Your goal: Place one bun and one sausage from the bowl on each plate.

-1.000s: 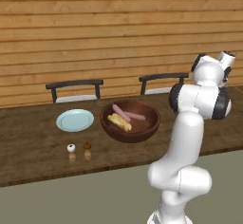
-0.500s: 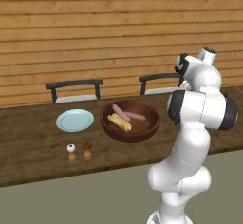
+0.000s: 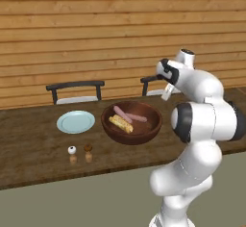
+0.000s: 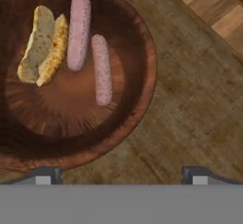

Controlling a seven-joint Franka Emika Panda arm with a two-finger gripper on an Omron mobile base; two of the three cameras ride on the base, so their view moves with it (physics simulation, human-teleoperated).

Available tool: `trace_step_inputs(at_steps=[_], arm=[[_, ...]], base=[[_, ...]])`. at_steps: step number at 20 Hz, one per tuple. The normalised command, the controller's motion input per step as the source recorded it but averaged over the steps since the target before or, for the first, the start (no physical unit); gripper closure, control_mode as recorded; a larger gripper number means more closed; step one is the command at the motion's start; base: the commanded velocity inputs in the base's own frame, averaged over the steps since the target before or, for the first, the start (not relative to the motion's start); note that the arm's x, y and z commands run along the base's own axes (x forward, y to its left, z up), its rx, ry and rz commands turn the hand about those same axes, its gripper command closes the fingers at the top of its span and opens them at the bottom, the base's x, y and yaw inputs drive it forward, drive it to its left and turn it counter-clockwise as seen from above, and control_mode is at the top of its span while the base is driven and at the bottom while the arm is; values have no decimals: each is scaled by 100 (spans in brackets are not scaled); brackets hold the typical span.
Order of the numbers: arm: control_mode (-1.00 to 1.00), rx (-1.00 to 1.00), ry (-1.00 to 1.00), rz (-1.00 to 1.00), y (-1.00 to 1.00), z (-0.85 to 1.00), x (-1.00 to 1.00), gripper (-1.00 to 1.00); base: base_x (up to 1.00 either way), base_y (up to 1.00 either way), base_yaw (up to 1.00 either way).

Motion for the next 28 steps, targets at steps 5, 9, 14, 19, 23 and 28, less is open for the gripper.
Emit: trace_step_inputs(at_steps=[5, 9, 14, 19, 23, 28], arm=[[-100, -33, 1, 24, 100, -17, -9, -100], [-100, -30, 0, 9, 78, -66, -6, -100], [-100, -9, -1, -2, 0, -71, 23, -100], [-100, 0, -3, -10, 24, -23, 56, -100], [-100, 1, 0, -14, 16, -24, 30, -100], [-100, 0, -7, -8, -11, -46, 7, -100]], base=[[0, 0, 0], [0, 0, 0], [0, 0, 0], [0, 0, 0], [0, 0, 0], [0, 0, 0]])
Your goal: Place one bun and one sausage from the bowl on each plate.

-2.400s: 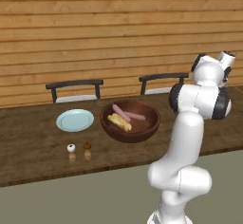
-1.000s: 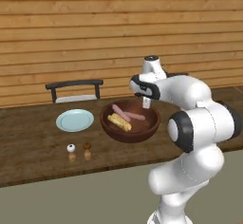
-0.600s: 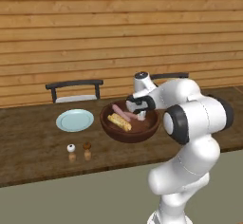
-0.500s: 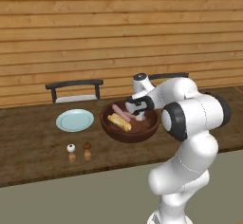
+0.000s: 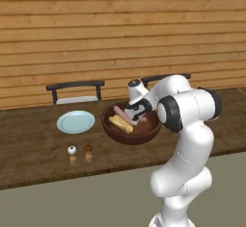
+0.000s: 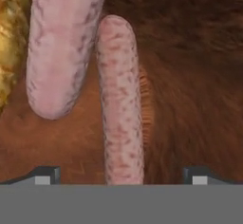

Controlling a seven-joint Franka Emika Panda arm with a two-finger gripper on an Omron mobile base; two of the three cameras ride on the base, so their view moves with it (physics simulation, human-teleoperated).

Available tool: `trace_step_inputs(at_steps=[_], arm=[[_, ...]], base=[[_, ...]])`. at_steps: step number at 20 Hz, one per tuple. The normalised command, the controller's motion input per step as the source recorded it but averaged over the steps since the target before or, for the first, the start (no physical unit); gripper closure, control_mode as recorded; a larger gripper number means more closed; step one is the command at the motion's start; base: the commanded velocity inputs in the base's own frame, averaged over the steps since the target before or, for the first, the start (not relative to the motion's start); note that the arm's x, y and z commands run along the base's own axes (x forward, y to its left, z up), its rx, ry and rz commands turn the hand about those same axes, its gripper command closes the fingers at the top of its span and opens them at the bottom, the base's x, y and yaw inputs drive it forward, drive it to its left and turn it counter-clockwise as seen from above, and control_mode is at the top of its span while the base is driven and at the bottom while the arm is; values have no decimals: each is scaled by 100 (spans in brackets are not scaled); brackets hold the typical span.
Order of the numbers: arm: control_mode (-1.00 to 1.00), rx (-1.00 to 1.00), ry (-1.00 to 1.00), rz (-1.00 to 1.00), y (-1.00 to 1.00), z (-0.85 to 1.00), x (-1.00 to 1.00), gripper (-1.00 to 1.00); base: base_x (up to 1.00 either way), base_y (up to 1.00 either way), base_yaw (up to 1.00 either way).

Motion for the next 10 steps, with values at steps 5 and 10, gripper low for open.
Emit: trace_step_inputs(at_steps=[5, 10], arm=[[-100, -2, -7, 0, -1, -49, 0, -100], [-100, 0, -6, 0, -11, -18, 8, -100]], base=[[0, 0, 0], [0, 0, 0]])
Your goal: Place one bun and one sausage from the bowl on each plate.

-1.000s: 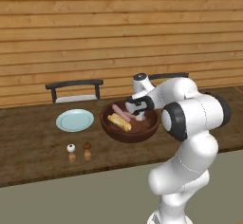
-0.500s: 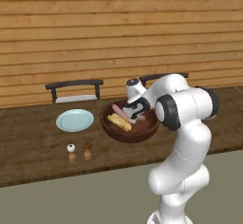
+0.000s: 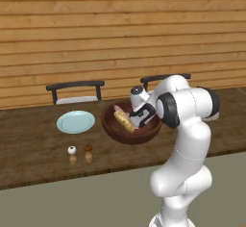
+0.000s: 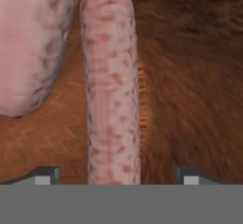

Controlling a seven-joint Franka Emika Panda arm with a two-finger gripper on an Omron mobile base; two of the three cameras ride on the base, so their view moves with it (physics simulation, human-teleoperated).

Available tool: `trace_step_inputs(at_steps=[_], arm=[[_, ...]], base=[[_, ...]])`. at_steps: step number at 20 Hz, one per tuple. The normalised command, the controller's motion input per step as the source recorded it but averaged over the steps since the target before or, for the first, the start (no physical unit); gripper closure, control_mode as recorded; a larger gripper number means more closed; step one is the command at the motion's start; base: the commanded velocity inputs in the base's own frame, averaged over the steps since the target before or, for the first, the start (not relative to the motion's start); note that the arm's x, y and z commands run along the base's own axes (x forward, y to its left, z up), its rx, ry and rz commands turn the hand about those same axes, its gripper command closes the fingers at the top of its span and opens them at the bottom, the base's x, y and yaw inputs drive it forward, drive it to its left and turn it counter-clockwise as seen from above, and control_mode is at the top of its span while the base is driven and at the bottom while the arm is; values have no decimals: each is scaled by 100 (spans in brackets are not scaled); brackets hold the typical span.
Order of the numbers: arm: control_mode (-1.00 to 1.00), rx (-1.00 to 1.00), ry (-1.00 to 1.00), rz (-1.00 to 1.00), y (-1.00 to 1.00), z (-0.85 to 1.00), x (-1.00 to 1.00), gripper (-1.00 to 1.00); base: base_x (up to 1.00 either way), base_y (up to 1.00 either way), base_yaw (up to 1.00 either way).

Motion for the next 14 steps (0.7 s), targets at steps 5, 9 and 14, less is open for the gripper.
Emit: trace_step_inputs(at_steps=[5, 9, 14], arm=[[-100, 0, -3, 0, -4, -19, 2, -100], [-100, 0, 4, 0, 0, -33, 0, 100], [-100, 0, 6, 0, 0, -25, 0, 100]], base=[[0, 0, 0], [0, 0, 0], [0, 0, 0]])
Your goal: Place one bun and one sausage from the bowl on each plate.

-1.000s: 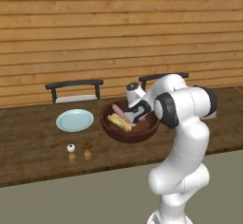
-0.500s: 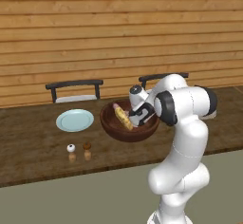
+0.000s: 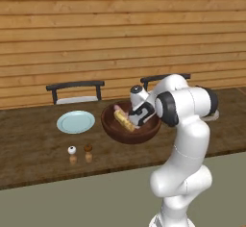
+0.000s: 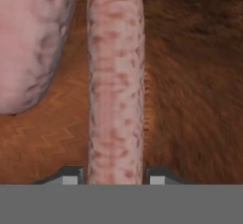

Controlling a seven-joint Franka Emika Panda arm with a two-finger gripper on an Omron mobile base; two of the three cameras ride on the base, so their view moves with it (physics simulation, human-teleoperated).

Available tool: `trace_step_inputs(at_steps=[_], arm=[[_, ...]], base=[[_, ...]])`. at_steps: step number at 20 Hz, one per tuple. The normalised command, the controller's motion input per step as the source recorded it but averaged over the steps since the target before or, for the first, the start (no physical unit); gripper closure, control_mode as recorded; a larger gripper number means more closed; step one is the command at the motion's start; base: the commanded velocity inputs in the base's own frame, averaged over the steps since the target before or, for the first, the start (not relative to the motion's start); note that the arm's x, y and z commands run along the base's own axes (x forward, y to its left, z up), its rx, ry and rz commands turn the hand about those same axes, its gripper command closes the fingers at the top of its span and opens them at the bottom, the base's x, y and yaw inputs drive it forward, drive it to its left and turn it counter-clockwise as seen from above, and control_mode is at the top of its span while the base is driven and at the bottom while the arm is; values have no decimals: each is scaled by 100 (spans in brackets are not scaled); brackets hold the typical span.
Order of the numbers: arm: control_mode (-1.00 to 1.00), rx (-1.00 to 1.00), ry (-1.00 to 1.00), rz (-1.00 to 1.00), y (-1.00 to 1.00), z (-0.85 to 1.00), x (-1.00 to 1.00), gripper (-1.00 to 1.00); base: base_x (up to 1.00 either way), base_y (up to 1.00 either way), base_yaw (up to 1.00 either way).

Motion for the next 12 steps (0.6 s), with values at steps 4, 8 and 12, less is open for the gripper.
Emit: trace_step_inputs(at_steps=[4, 8, 12], arm=[[-100, 0, 1, 0, 0, -20, 0, 100], [-100, 0, -7, 0, 0, -3, -6, 100], [-100, 0, -6, -6, 0, 47, -28, 100]], base=[[0, 0, 0], [0, 0, 0], [0, 0, 0]])
